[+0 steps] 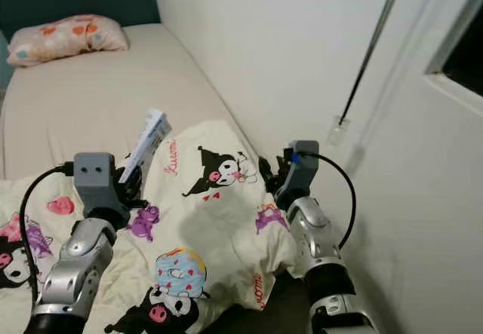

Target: Clean up the room

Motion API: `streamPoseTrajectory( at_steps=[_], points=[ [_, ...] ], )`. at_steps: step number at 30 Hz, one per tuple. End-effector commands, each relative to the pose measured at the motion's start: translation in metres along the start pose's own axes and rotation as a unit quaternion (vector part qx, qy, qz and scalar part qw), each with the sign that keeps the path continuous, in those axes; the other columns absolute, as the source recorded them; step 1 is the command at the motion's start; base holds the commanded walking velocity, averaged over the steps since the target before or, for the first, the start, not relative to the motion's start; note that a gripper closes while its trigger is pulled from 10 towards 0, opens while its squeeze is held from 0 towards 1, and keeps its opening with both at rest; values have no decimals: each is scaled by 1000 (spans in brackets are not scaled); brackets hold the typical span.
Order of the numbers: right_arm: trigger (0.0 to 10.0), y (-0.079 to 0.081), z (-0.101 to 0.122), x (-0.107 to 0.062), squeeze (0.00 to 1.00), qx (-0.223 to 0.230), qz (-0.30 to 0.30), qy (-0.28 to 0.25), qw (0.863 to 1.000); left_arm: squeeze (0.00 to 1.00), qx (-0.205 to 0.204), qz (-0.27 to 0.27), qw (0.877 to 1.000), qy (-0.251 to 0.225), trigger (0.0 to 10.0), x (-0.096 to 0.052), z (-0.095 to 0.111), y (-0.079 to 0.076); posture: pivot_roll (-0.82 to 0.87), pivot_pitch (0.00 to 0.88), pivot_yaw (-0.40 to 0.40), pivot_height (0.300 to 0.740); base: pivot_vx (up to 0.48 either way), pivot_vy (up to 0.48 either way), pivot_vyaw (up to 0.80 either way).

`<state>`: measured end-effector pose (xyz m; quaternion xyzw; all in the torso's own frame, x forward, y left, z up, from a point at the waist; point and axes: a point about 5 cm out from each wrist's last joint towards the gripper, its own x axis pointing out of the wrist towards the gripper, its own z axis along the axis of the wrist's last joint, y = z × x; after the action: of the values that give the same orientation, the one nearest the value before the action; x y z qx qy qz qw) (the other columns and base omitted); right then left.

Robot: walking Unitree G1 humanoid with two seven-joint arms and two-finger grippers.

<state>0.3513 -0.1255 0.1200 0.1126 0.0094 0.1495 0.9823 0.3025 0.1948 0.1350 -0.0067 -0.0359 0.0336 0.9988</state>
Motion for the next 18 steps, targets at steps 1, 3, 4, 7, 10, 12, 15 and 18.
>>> streamPoseTrajectory(
  at_steps=[1,3,4,7,10,12,15,18],
  points=[
    [10000,1,-8,-3,0,1,1,10,1000,0,2,5,1000,-16,10000,1,4,4,55,99,-23,740,0,0,0],
    [10000,1,-9,-3,0,4,3,9,1000,0,1,4,1000,-17,10000,1,4,5,59,98,-28,740,0,0,0],
    [10000,2,-10,-3,0,5,4,14,1000,0,3,3,1000,-17,10000,2,4,4,58,99,-32,740,0,0,0],
    [10000,0,-14,-4,0,2,0,26,1000,0,5,-5,1000,-13,10000,3,2,1,59,98,-37,740,0,0,0],
    [10000,-2,-16,-4,0,0,-7,36,999,0,1,-9,1000,-7,10000,4,-1,-3,62,96,-40,740,0,0,0],
    [10000,-2,-17,-4,0,-2,-9,39,999,0,1,-11,1000,-4,10000,4,-2,-3,60,97,-40,740,0,0,0],
    [10000,2,-17,-1,0,-1,-13,39,999,0,5,-20,1000,-2,10000,7,-3,-3,52,89,-39,740,0,0,0],
    [10000,3,-17,0,0,0,-13,39,999,0,4,-21,1000,-2,10000,8,-3,-3,51,86,-36,740,0,0,0]
  ],
)
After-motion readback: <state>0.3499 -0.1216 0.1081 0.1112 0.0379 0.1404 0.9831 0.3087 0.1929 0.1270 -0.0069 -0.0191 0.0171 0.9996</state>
